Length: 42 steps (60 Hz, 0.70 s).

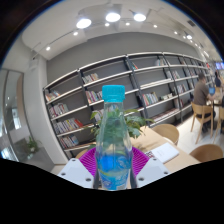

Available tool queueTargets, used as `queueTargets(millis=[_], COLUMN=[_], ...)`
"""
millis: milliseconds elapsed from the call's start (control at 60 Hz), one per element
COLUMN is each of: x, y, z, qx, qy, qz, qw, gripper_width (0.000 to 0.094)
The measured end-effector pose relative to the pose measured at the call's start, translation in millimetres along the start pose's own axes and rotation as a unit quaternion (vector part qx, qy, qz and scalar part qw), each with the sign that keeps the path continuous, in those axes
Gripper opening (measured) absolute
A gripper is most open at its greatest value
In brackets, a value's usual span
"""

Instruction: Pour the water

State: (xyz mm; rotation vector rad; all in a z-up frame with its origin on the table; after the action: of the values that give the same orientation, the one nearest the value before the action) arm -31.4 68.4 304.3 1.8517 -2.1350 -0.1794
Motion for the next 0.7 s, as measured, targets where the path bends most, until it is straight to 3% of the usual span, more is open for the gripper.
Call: queueTargets(millis=[117,333,600,633,700], x=[-15.6,-46.1,-62.6,-59.3,-63.5], y=[-48.1,-134.1,-177.0,-174.7,-177.3], z=[22.5,75.4,153.1,149.1,154.4], qx=[0.097,0.146,0.152,0.146,0.138], qy=[-0.003,0.037,0.092,0.07,0.065], qz=[0.023,0.062,0.067,0.061,0.059], qw=[0.995,0.987,0.982,0.985,0.987], gripper_width=[0.0432,0.0432,0.0458,0.0453,0.0459])
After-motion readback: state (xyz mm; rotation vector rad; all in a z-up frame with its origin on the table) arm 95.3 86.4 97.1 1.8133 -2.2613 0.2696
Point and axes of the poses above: the point between the fingertips, and its own axes, seen from behind it with the camera up: y to the left, z down, x backward, against the way the camera looks, the point moved 4 cm from there along x, backward, against the way the camera looks, and after that the axes turned 7 degrees about z, right-handed, at the moved point
